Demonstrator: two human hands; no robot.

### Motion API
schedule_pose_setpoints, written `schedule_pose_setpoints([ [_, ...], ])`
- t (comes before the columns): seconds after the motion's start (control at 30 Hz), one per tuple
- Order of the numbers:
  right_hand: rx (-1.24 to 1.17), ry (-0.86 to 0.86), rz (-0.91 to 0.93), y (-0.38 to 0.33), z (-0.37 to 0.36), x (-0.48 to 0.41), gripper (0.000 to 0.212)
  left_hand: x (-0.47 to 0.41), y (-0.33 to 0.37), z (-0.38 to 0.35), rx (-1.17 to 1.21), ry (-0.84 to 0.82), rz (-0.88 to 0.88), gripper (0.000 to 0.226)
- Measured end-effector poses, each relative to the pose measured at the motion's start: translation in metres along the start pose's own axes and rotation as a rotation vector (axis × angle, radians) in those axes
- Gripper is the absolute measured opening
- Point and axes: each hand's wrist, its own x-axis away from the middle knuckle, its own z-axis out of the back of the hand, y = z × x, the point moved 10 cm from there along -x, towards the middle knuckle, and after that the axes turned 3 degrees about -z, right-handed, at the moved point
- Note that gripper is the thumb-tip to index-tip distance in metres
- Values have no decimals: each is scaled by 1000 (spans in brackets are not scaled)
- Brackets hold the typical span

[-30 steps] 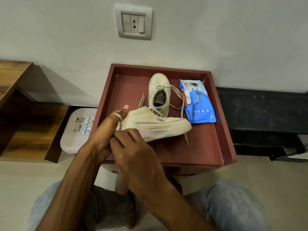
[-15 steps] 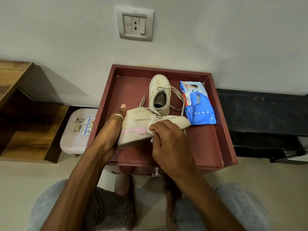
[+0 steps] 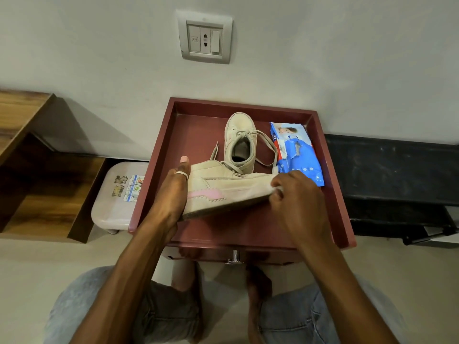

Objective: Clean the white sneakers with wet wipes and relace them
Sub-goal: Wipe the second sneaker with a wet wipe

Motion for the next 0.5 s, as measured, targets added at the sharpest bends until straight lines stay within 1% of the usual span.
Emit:
schedule_pose_setpoints([
  [0.07, -45, -2, -93, 19, 2, -4, 15, 0, 1, -1, 3, 3, -10, 55],
  [0.1, -85, 2, -102, 18, 2, -3, 14, 0, 2, -1, 6, 10, -14, 54],
  [0.13, -126, 5, -71, 8, 0, -1, 14, 0, 2, -1, 5, 19, -19, 53],
  [0.23, -248, -27, 137, -54, -12, 19, 17, -1, 0, 2, -4, 49, -13, 55],
  [0.3, -259, -74, 220, -76, -20, 31, 19, -1, -2, 4, -13, 53, 5, 57],
  [0.37, -241, -54, 184, -62, -17, 23, 18, 0, -2, 4, -28, 44, 16, 58],
  [0.5, -149, 20, -9, 0, -3, -2, 16, 1, 3, 5, -57, 48, 2, 58],
])
